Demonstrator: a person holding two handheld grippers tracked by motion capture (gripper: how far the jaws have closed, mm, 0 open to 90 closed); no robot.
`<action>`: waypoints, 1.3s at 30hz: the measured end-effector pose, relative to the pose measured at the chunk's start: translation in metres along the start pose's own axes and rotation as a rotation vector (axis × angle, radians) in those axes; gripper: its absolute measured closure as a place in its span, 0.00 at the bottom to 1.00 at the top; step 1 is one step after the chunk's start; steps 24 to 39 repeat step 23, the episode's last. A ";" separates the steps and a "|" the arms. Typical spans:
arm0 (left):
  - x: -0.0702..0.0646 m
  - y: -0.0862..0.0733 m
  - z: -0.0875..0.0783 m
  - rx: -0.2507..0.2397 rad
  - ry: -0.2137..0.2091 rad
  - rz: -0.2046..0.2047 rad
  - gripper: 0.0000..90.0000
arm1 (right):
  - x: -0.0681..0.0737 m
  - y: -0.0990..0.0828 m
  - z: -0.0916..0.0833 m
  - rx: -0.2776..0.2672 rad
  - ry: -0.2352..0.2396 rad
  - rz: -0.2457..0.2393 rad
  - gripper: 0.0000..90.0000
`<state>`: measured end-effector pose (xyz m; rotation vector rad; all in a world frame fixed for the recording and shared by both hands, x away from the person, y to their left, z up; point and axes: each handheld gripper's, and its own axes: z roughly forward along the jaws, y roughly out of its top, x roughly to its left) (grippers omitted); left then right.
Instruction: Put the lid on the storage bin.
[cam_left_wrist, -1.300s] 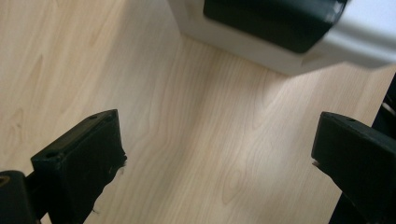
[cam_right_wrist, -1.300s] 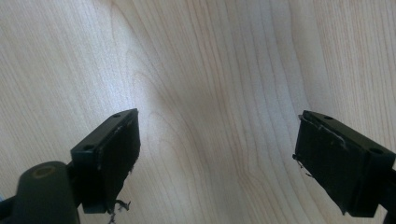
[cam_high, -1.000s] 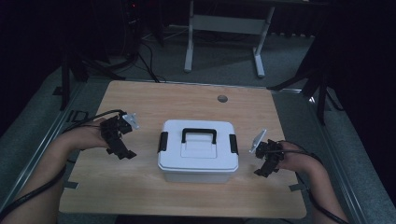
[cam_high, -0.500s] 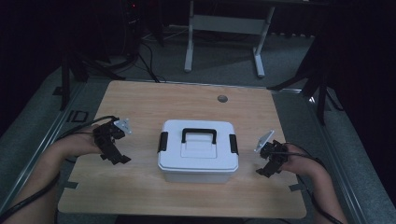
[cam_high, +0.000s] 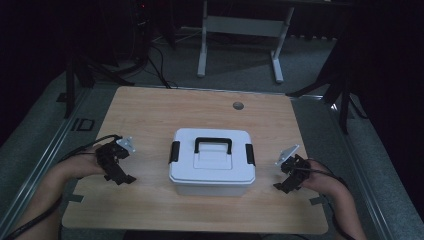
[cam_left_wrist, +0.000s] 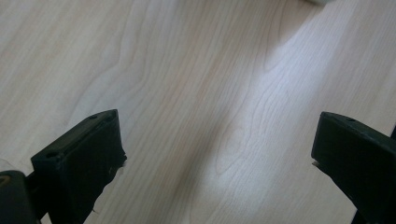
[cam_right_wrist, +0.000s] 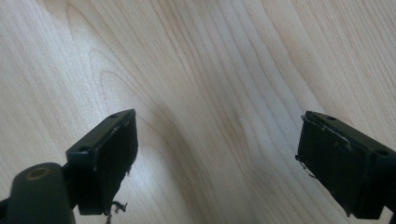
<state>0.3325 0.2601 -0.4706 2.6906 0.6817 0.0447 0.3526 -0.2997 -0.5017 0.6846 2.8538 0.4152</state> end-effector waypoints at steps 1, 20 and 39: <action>0.000 -0.003 0.002 0.002 0.005 -0.004 0.02 | 0.001 -0.001 0.001 -0.004 -0.001 0.000 0.13; -0.004 -0.043 0.022 -0.033 -0.030 -0.077 0.02 | 0.006 -0.020 0.019 -0.126 -0.021 0.116 0.12; -0.004 -0.046 0.025 -0.024 -0.031 -0.083 0.02 | 0.007 -0.022 0.021 -0.135 -0.014 0.125 0.12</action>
